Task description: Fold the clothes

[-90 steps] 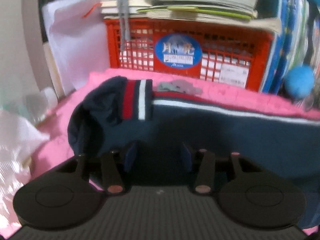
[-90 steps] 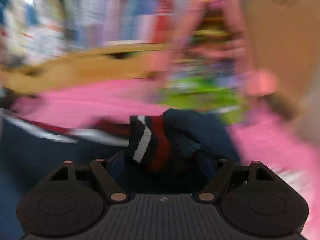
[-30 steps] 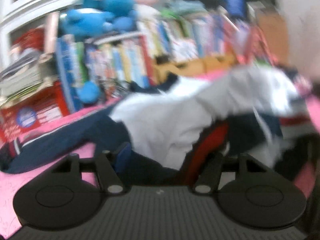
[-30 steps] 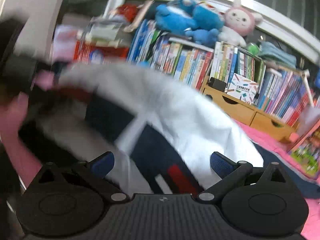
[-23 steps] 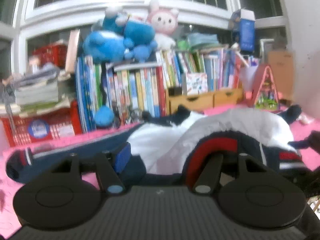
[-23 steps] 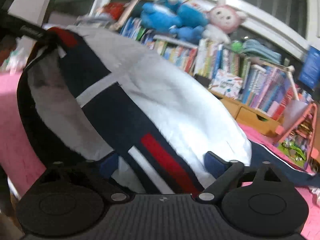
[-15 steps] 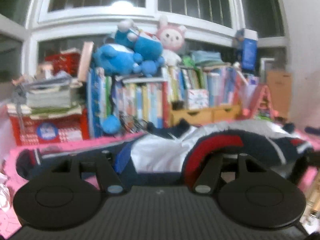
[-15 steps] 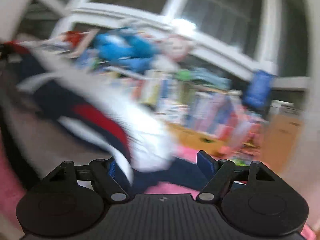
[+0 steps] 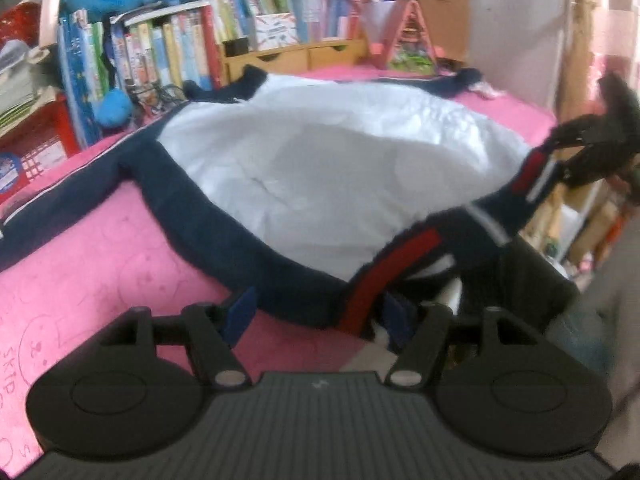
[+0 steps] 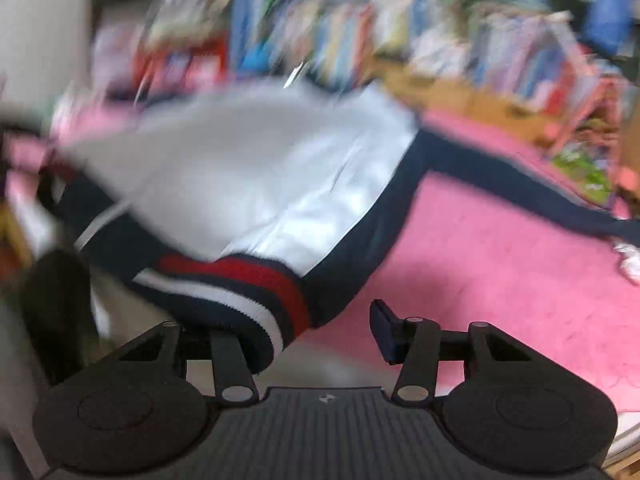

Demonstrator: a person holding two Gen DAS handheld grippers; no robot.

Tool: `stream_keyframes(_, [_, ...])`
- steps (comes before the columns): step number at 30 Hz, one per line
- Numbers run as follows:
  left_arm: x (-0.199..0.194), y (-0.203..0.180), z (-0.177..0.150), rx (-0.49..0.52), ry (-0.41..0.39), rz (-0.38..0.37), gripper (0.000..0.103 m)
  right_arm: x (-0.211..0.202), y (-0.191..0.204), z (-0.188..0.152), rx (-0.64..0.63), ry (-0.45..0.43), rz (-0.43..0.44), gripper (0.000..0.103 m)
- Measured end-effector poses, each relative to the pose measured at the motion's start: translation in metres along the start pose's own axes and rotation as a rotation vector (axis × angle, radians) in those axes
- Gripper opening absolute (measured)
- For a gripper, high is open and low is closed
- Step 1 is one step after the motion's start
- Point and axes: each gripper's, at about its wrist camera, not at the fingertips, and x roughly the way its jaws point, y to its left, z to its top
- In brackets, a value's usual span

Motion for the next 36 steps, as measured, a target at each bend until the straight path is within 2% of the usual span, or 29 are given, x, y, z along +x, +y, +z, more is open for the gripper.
stream_keyframes(2, [-0.022, 0.011, 0.004, -0.062, -0.094, -0.064, 0.069, -0.012, 0.007, 0.0, -0.027, -0.038, 0.037, 0.051])
stream_keyframes(3, [-0.032, 0.019, 0.008, -0.116, -0.155, -0.093, 0.077, -0.022, 0.002, 0.005, -0.01, -0.083, 0.101, 0.054])
stream_keyframes(5, [-0.036, 0.031, 0.021, -0.234, -0.263, -0.081, 0.084, -0.041, -0.01, 0.016, 0.055, -0.193, 0.248, 0.067])
stream_keyframes(7, [-0.016, 0.023, 0.031, -0.243, -0.312, 0.004, 0.084, -0.051, -0.023, 0.034, 0.13, -0.317, 0.352, 0.101])
stream_keyframes(8, [-0.004, 0.018, 0.036, -0.239, -0.335, 0.05, 0.084, -0.051, -0.026, 0.045, 0.151, -0.366, 0.348, 0.103])
stream_keyframes(10, [0.033, 0.005, 0.042, -0.222, -0.3, 0.146, 0.083, -0.037, -0.017, 0.063, 0.165, -0.428, 0.305, 0.102])
stream_keyframes(13, [0.07, -0.008, 0.035, -0.199, -0.235, 0.249, 0.076, 0.003, 0.011, 0.085, 0.181, -0.444, 0.254, 0.101])
stream_keyframes(16, [0.086, -0.014, 0.015, -0.184, -0.184, 0.316, 0.075, 0.04, 0.049, 0.085, 0.093, -0.418, 0.164, 0.097])
stream_keyframes(19, [0.096, -0.017, -0.005, -0.168, -0.149, 0.378, 0.076, 0.066, 0.068, 0.059, -0.035, -0.346, 0.016, 0.095])
stream_keyframes(23, [0.073, -0.005, -0.011, -0.201, -0.123, 0.423, 0.074, 0.077, 0.039, 0.012, -0.108, -0.323, -0.202, 0.101])
stream_keyframes(24, [0.067, -0.001, -0.01, -0.217, -0.111, 0.433, 0.07, 0.077, 0.021, 0.008, -0.055, -0.295, -0.25, 0.102])
stream_keyframes(26, [0.055, 0.011, -0.001, -0.252, -0.115, 0.412, 0.068, 0.069, -0.014, 0.009, 0.068, -0.233, -0.315, 0.101])
stream_keyframes(29, [0.046, 0.029, 0.023, -0.296, -0.15, 0.373, 0.068, 0.045, -0.043, 0.028, 0.193, -0.239, -0.288, 0.1])
stream_keyframes(31, [0.049, 0.042, 0.039, -0.332, -0.174, 0.36, 0.068, 0.04, -0.039, 0.056, 0.215, -0.295, -0.261, 0.099])
stream_keyframes(32, [0.051, 0.05, 0.045, -0.364, -0.185, 0.358, 0.068, 0.043, -0.034, 0.075, 0.205, -0.309, -0.214, 0.099])
stream_keyframes(34, [0.053, 0.075, 0.053, -0.444, -0.208, 0.381, 0.069, 0.055, -0.017, 0.115, 0.163, -0.322, -0.111, 0.101])
stream_keyframes(36, [0.056, 0.105, 0.06, -0.469, -0.206, 0.464, 0.07, 0.08, 0.007, 0.153, 0.097, -0.309, -0.014, 0.101])
